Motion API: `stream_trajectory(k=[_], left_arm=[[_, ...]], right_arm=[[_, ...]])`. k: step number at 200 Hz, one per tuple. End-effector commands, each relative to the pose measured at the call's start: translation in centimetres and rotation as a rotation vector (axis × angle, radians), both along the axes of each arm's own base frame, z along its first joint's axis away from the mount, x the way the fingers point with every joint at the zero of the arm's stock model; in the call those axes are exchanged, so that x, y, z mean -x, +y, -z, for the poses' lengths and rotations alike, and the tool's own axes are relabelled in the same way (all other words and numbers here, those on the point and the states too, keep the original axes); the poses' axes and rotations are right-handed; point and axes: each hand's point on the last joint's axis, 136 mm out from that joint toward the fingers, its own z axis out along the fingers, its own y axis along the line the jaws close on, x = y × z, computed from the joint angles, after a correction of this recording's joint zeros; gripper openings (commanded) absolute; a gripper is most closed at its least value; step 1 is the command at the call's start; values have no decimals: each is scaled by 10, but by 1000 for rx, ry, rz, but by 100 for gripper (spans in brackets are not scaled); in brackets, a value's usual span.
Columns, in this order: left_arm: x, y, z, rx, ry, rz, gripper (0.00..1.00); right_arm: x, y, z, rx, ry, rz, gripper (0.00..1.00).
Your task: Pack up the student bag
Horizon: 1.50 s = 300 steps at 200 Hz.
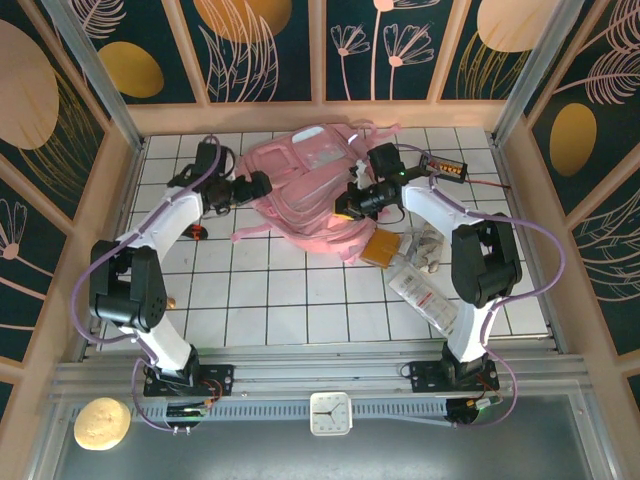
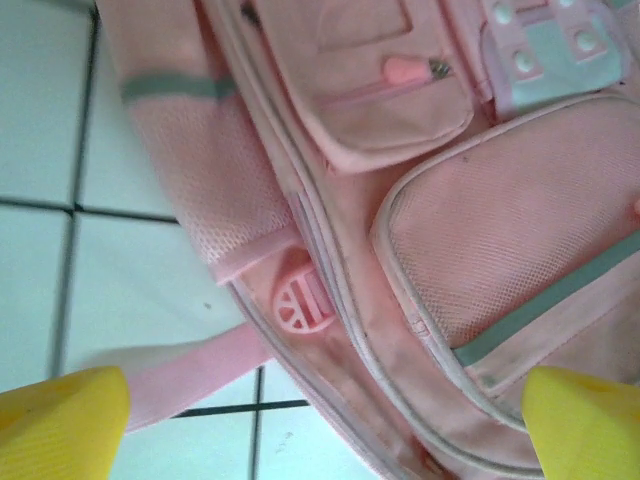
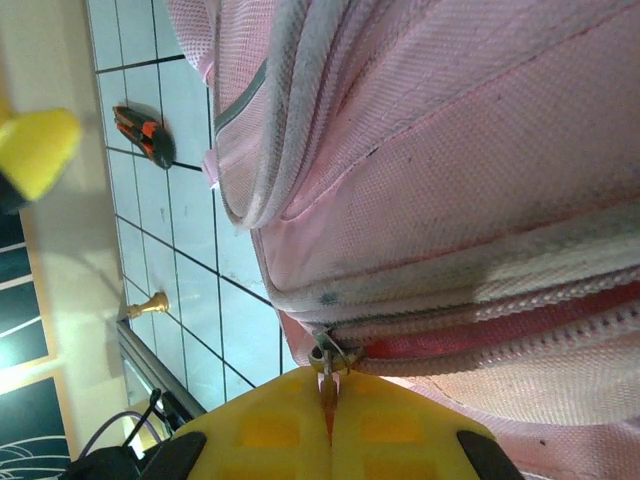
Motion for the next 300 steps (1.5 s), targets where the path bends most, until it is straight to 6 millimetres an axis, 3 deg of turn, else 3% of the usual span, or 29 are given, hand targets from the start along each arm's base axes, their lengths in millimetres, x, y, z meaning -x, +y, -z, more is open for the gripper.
stream_trajectory(k=[1, 11, 19, 36, 53, 69, 94, 101, 154, 182, 205, 267, 300], left_arm=[[2, -37, 9, 231, 8, 3, 99], [1, -37, 11, 252, 2, -10, 99], [-1, -39, 26, 271, 30, -19, 98], [-9, -48, 30, 328, 34, -12, 94], [-17, -54, 35, 362, 42, -7, 83], [-21, -58, 41, 389, 57, -3, 59], [-18, -67, 46, 471, 69, 8, 6], [-17, -68, 42, 500, 58, 6, 1], [-17, -74, 17, 602, -10, -14, 0], [-13, -84, 18, 604, -2, -1, 0], [-5, -88, 27, 601, 18, -2, 0], [4, -108, 17, 610, 14, 31, 0], [12, -99, 13, 516, 4, 42, 0]], right_arm=[[-1, 4, -35, -42, -69, -40, 0], [-3, 5, -39, -45, -76, -38, 0], [-4, 6, -41, -49, -78, -39, 0], [-4, 7, -44, -51, -79, -42, 0], [-4, 6, -43, -46, -76, -43, 0], [-5, 7, -42, -50, -72, -43, 0], [-6, 10, -40, -50, -67, -42, 0], [-6, 11, -37, -35, -61, -45, 0], [28, 35, 1, 87, 33, -126, 0], [49, 59, 17, 96, 90, -189, 0], [54, 71, 22, 117, 102, -228, 0], [32, 110, 19, -40, 117, -142, 0], [14, 89, -4, -60, 57, -52, 0]])
